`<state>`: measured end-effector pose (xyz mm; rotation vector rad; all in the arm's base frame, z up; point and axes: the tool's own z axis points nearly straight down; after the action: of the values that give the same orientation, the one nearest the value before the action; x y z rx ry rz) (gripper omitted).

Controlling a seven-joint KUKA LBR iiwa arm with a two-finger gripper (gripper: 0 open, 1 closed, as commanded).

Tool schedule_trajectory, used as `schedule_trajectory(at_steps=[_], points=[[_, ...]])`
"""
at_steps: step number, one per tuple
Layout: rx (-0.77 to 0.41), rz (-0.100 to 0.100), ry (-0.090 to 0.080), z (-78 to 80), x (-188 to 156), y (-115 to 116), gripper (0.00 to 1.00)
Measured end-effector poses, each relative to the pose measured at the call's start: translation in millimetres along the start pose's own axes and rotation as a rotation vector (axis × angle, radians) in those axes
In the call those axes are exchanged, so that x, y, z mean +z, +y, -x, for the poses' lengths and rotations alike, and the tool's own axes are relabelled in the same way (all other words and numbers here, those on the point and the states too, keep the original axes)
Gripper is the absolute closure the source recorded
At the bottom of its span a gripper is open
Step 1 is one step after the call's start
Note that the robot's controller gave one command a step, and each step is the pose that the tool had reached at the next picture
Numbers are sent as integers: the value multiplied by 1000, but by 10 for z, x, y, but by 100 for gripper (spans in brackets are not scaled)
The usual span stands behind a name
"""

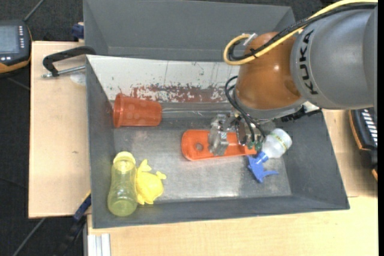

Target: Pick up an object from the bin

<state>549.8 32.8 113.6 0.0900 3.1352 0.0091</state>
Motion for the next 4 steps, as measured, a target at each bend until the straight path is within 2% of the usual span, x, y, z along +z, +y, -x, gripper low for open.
schedule_trajectory(at_steps=[1, 2, 3, 4], points=[[0, 0, 0, 0, 0, 0, 0], [0, 0, 0, 0, 0, 0, 0], [-690, 0, -2, 34, 422, 157, 100], [-690, 0, -2, 34, 422, 157, 100]])
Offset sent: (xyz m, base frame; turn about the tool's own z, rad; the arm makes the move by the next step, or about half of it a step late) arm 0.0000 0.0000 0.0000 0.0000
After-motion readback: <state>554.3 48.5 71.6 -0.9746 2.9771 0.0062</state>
